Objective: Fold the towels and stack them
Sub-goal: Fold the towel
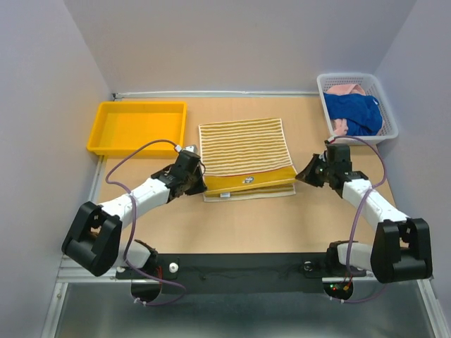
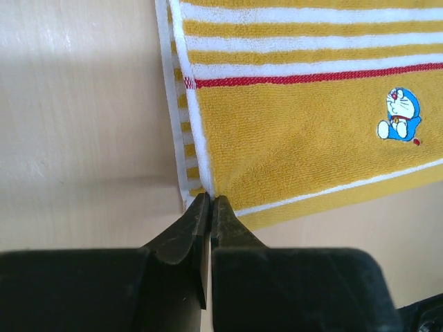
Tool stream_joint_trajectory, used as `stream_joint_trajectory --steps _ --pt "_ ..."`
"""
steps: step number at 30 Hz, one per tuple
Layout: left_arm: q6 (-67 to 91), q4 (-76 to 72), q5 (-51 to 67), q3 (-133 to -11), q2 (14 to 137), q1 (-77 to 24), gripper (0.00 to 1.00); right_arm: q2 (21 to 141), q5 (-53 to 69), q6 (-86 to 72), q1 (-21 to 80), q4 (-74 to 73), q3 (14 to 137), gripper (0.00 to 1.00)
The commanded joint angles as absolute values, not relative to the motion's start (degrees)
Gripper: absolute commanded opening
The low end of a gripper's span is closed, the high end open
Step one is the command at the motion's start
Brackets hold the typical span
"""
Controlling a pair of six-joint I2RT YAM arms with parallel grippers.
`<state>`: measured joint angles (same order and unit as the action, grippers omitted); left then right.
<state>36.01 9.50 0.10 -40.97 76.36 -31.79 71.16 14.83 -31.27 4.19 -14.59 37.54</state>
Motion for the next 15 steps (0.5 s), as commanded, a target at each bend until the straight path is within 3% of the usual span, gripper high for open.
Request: stream_joint_trajectory --steps 1,4,9,11,14,15 --pt "35.51 11.52 -1.67 -41.58 73.39 -31.82 0.0 67.24 15.3 -30.85 4.04 -16.96 38.94 0.01" --pt "36.12 9.58 -0.27 -38.06 75.4 -31.82 0.0 67.5 14.94 -31.64 4.04 -16.79 34.81 0.01" --pt "35.6 7.82 0.79 -36.83 77.78 -31.82 0.0 70.75 14.59 -32.26 4.04 -15.56 30.59 0.14" --pt "35.33 8.0 0.79 -37.0 78.22 -31.82 0.0 71.37 13.98 -31.64 4.04 -15.47 30.15 0.27" --pt "35.16 8.26 1.32 -37.0 77.61 -31.82 0.12 70.23 13.18 -30.68 4.04 -15.64 30.5 0.38" --pt "35.16 8.87 1.32 -37.0 76.65 -31.99 0.27 68.57 13.36 -30.59 4.04 -15.82 30.85 0.38"
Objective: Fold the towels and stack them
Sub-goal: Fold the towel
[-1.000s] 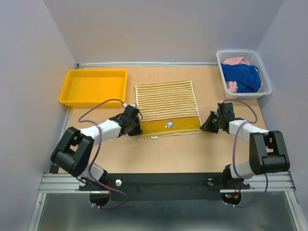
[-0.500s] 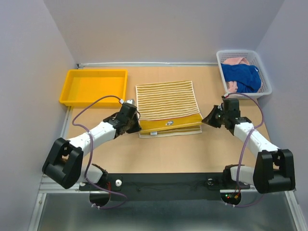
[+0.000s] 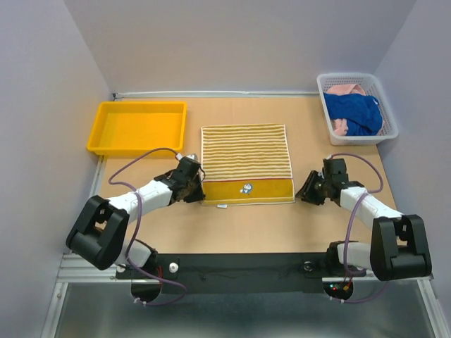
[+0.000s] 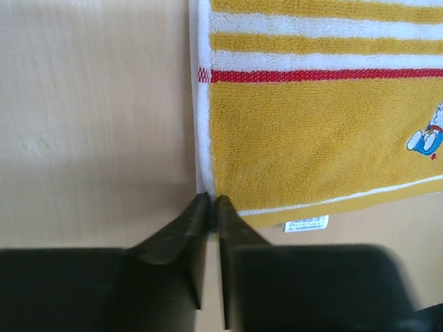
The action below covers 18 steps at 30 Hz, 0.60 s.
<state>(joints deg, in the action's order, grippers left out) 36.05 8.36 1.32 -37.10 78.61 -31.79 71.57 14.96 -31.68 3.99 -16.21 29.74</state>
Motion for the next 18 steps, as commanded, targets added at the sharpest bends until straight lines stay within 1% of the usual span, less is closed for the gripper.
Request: stream_joint_trajectory --steps 1,3,4,6,10,11,14,15,18 --pt "35.16 9.14 1.14 -37.0 76.03 -31.91 0.35 67.68 13.53 -30.67 4.04 -16.17 31.2 0.38" --pt "35.07 10.1 0.79 -36.91 74.54 -31.9 0.48 66.1 14.58 -30.15 4.04 -17.75 33.13 0.4" --pt "35.07 11.41 0.53 -37.0 72.79 -31.99 0.59 64.96 15.55 -29.8 4.13 -18.28 34.09 0.4" --pt "35.07 14.04 -2.45 -38.13 70.94 -31.99 0.68 64.43 16.95 -28.57 4.22 -19.51 36.73 0.4" --pt "35.16 17.31 -5.01 -42.62 67.15 -31.99 0.68 66.0 19.95 -28.04 5.62 -19.86 40.25 0.38" --pt "34.9 17.49 -5.18 -43.58 67.24 -31.99 0.68 66.88 19.95 -28.04 6.23 -19.52 40.78 0.36" --pt "34.28 16.18 -4.31 -46.75 70.04 -32.08 0.58 70.64 20.65 -28.39 8.34 -17.15 41.66 0.31" --pt "33.76 14.95 -3.09 -47.89 71.27 -32.25 0.51 71.62 20.83 -28.65 8.87 -16.27 41.57 0.31" --pt "32.7 11.97 -1.15 -48.69 76.28 -32.87 0.43 75.84 21.27 -29.0 10.28 -13.45 40.78 0.29"
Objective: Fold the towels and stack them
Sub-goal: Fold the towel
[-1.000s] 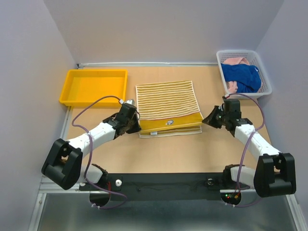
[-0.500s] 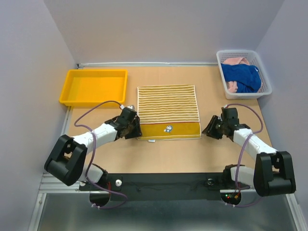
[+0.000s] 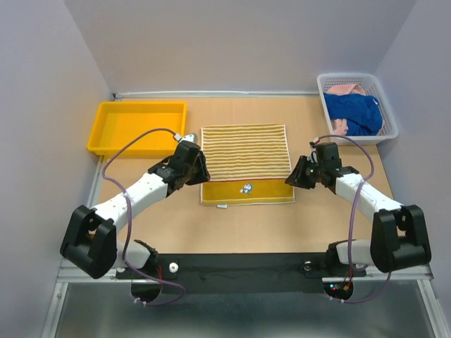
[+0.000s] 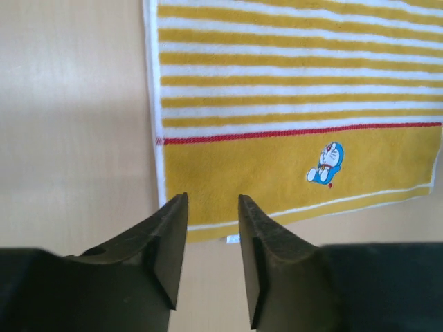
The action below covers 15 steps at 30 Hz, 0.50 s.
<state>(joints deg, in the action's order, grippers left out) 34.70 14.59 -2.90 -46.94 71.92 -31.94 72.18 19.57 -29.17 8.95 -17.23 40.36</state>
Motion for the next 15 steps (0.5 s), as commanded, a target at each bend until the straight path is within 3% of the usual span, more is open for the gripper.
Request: stream_joint_trajectory --steps 1,6,15 --pt "32.43 11.52 -0.62 -48.69 78.81 -32.87 0.42 76.72 21.53 -29.09 10.37 -12.84 40.35 0.29" --pt "31.82 11.34 2.54 -45.28 83.84 -33.31 0.3 79.63 24.52 -29.97 10.37 -12.57 35.79 0.29" --pt "34.79 12.66 10.36 -31.57 78.24 -33.49 0.29 66.47 26.11 -37.61 10.37 -20.2 23.74 0.36"
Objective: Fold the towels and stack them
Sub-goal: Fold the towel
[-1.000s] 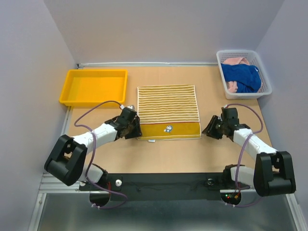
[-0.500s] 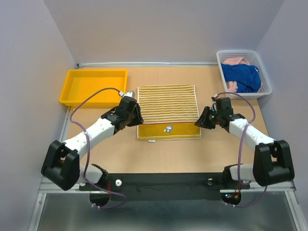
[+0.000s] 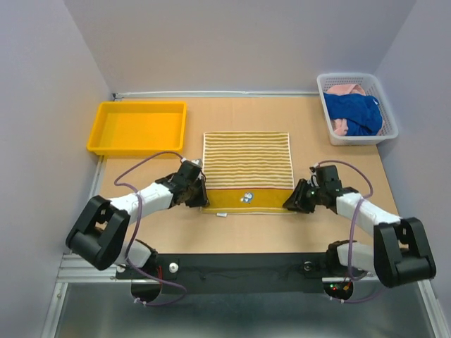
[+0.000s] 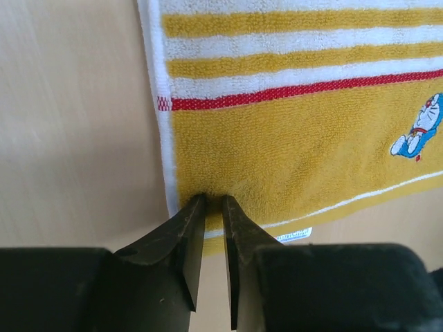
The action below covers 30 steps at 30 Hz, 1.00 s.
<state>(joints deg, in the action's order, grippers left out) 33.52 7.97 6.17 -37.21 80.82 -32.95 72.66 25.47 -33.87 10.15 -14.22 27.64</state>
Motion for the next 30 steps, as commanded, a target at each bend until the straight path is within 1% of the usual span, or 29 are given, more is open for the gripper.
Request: stream_joint_trajectory --steps 1,2,4,5,7,8,9,11,12,13,14,15,16,17,18,19,20,21,22,25,26,30 --pt "36.02 13.0 10.72 -29.81 75.7 -34.79 0.29 64.53 24.54 -37.88 10.37 -24.04 22.69 0.38" --pt "36.99 13.01 10.72 -29.62 74.54 -35.67 0.29 59.9 23.65 -38.4 10.37 -25.73 22.59 0.39" --pt "38.67 15.72 11.78 -30.06 72.43 -37.26 0.29 56.18 21.98 -39.89 10.9 -30.99 25.04 0.42" --pt "39.11 16.69 11.6 -30.06 71.55 -37.61 0.29 54.68 21.02 -40.08 10.9 -32.5 26.09 0.45" --pt "40.34 18.1 11.69 -30.14 68.13 -37.97 0.31 51.16 19.26 -39.29 10.81 -34.27 28.2 0.45" --pt "40.52 18.54 10.91 -30.67 66.81 -37.97 0.34 50.37 17.86 -38.5 10.81 -34.1 30.21 0.46" --pt "41.13 19.24 8.38 -32.5 64.27 -37.88 0.42 49.75 17.06 -38.06 10.81 -33.41 31.37 0.47" --pt "41.48 18.73 5.29 -35.4 62.67 -37.53 0.51 51.14 16.79 -37.09 10.81 -28.34 33.56 0.48" --pt "40.18 12.72 1.71 -42.21 63.97 -36.14 0.62 57.5 18.35 -37.52 10.81 -19.86 37.58 0.51" --pt "39.64 12.66 1.67 -42.27 63.98 -36.12 0.62 57.57 18.8 -37.53 10.81 -16.38 37.62 0.51" --pt "38.77 8.48 0.8 -45.49 65.12 -34.73 0.64 59.48 18.98 -38.57 10.81 -13.04 39.71 0.52" --pt "37.54 6.26 0.53 -47.09 66.61 -33.93 0.64 61.94 18.98 -39.11 10.72 -9.7 40.77 0.52" --pt "36.31 3.89 0.44 -48.41 69.93 -32.97 0.64 66.4 18.81 -39.37 10.81 -3.14 41.83 0.54" --pt "35.78 1.17 0.44 -49.56 71.87 -30.87 0.64 69.23 18.55 -39.46 10.81 -0.47 43.23 0.55" --pt "35.6 -4.6 2.61 -51.48 75.9 -29.63 0.64 74.22 18.54 -39.64 10.81 6.35 45.59 0.57" --pt "37.16 -7.09 4.03 -52.37 78.11 -28.23 0.64 77.31 19.94 -39.9 10.81 9.29 47.09 0.61" --pt "38.13 -9.21 7.44 -53.25 80.31 -26.99 0.64 79.95 20.73 -39.99 10.81 11.75 48.5 0.61" --pt "38.84 -13.14 9.47 -55.44 85.12 -24.37 0.64 82.33 21.26 -40.25 10.81 13.87 50.08 0.61" --pt "39.11 -14.58 10.88 -56.85 87.43 -23.65 0.64 87.4 23.1 -40.6 10.81 18.41 53.06 0.62" --pt "37.62 -17.04 12.83 -63.18 95.69 -22.76 0.64 93.67 23.9 -40.87 10.81 25.02 58.07 0.66" --pt "37.36 -18.44 13.62 -65.63 97.45 -22.76 0.63 97.61 24.34 -41.22 10.81 26.35 59.4 0.69" --pt "37.35 -22.22 15.02 -69.77 106.06 -22.59 0.59 106.67 25.49 -43.15 10.81 32.86 63.98 0.73"
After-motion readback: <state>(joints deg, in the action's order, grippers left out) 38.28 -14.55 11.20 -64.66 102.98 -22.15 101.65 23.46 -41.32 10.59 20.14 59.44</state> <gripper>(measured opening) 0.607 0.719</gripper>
